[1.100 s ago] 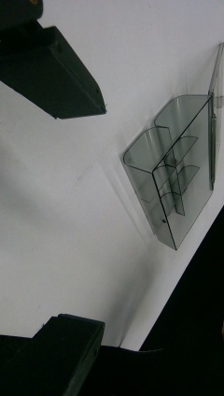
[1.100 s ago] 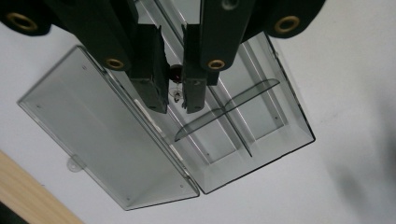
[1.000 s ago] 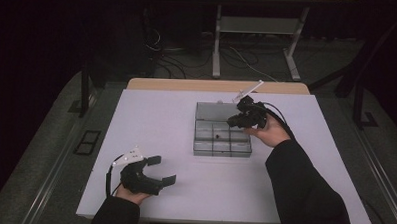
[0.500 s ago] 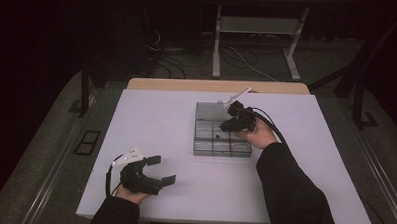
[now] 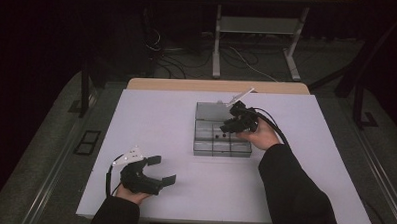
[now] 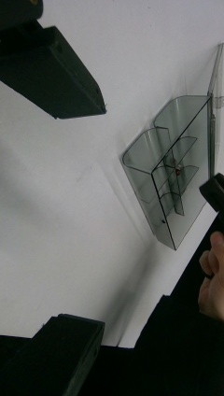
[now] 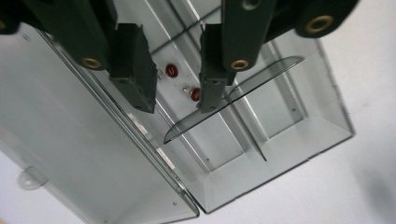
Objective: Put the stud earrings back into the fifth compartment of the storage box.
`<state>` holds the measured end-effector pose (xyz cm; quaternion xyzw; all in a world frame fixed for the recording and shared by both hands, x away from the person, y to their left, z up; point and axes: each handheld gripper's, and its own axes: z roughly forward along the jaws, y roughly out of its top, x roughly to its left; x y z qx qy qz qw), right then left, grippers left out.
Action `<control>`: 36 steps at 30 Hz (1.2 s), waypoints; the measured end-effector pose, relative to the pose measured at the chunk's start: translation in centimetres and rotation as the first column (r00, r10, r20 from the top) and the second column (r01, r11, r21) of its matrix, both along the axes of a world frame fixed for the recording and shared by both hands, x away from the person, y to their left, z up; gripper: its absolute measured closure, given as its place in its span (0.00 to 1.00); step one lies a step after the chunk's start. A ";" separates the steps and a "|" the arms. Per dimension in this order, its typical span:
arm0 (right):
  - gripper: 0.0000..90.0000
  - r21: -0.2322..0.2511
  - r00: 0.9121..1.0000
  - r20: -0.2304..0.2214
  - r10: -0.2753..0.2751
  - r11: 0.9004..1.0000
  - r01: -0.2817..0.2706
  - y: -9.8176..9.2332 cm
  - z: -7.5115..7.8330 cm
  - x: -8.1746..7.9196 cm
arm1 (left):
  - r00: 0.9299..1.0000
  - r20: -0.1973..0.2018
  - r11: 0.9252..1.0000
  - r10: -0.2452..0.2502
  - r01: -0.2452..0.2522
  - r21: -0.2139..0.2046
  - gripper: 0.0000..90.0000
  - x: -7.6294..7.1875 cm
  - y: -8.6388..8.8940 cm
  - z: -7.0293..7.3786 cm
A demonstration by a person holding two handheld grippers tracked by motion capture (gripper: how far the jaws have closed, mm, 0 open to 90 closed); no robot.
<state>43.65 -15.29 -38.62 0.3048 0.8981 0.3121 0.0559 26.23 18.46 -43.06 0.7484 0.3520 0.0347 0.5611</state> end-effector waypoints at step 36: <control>0.00 0.174 0.985 0.029 -0.170 0.971 0.162 -9.9 2.9 -10.1 | 1.000 -0.004 1.000 -0.004 0.004 0.002 0.00 0.1 -0.3 -0.1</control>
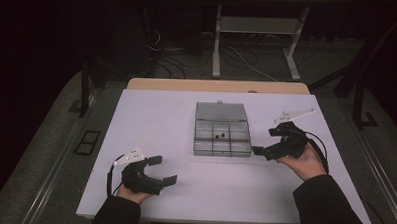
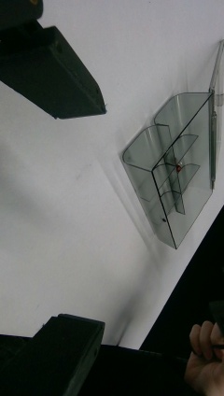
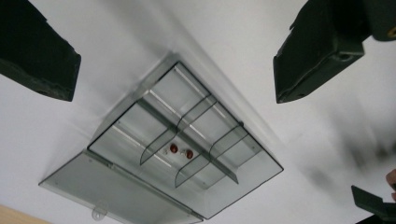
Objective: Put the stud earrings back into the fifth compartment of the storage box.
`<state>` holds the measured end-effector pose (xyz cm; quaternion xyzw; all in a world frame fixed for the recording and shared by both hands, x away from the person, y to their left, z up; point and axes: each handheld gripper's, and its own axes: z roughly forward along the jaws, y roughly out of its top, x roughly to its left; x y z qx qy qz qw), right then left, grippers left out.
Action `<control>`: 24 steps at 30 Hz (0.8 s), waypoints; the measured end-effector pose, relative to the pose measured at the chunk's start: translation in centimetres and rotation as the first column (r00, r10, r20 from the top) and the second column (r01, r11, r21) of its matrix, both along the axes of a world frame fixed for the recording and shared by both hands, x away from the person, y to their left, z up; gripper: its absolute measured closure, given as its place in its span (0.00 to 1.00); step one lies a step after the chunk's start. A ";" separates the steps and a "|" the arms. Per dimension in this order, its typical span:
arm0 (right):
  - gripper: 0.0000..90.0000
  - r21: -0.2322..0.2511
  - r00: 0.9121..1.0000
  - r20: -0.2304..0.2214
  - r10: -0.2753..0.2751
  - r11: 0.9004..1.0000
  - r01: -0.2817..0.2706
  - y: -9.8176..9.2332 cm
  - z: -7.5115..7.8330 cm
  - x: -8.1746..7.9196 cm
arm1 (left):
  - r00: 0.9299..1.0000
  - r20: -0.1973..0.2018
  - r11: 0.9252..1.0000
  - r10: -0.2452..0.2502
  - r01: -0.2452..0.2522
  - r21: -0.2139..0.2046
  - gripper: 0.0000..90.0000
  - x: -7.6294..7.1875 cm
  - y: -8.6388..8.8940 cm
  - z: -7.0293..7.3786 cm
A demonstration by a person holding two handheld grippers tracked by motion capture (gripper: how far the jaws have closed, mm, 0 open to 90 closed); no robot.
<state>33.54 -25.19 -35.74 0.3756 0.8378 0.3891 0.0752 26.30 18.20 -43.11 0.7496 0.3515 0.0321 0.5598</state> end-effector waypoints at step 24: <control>0.00 0.107 0.999 0.007 -0.034 0.994 0.033 -3.5 -4.4 -6.8 | 1.000 0.000 1.000 0.000 0.000 0.001 0.00 0.0 -0.1 0.0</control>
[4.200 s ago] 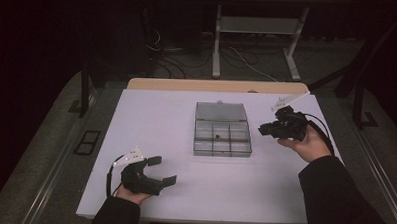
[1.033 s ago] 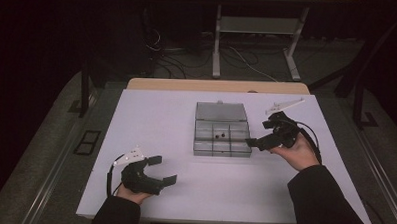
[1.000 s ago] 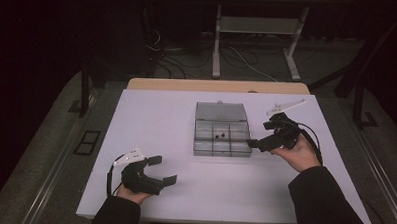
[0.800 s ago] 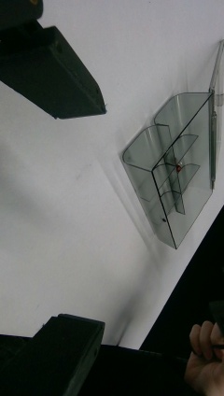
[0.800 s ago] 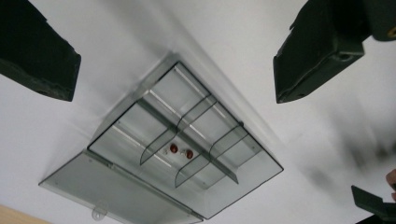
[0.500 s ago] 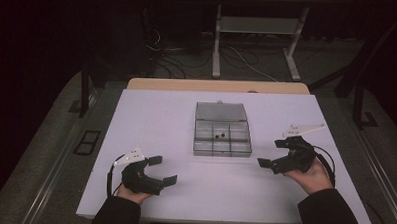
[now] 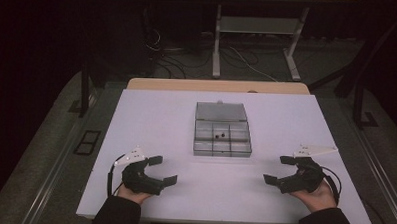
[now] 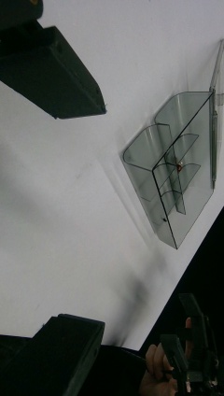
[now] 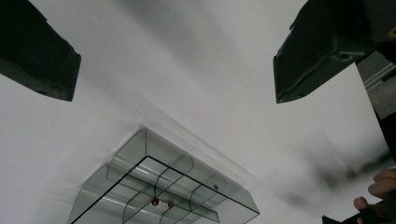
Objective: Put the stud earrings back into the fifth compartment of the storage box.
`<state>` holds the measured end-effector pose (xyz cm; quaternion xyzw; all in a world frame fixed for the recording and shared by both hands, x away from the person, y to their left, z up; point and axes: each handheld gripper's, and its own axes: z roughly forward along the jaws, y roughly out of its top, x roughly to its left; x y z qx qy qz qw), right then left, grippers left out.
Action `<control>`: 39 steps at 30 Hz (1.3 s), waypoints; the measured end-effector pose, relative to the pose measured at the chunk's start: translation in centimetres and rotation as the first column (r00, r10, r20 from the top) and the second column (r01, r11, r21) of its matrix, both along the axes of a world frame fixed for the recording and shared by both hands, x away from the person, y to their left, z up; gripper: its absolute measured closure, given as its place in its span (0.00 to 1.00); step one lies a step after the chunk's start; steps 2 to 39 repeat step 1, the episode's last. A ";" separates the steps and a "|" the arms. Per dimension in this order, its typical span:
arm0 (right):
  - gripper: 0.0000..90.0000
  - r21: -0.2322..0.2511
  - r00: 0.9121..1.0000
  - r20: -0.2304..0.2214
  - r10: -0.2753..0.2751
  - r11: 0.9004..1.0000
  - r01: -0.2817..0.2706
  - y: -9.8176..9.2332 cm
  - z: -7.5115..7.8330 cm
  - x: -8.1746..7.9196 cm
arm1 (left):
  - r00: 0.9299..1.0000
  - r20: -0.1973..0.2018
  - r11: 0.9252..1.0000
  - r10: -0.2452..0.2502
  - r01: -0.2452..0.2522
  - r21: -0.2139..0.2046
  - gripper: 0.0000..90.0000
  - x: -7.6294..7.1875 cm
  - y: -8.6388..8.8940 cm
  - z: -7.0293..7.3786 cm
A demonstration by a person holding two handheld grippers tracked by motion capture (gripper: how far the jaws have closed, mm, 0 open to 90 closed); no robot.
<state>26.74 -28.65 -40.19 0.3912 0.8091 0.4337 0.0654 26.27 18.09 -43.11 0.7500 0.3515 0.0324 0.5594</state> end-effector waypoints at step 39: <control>0.00 -0.006 1.000 -0.001 0.000 1.000 0.000 0.0 0.0 0.0 | 1.000 0.000 1.000 0.001 -0.001 0.000 0.00 0.0 0.0 0.0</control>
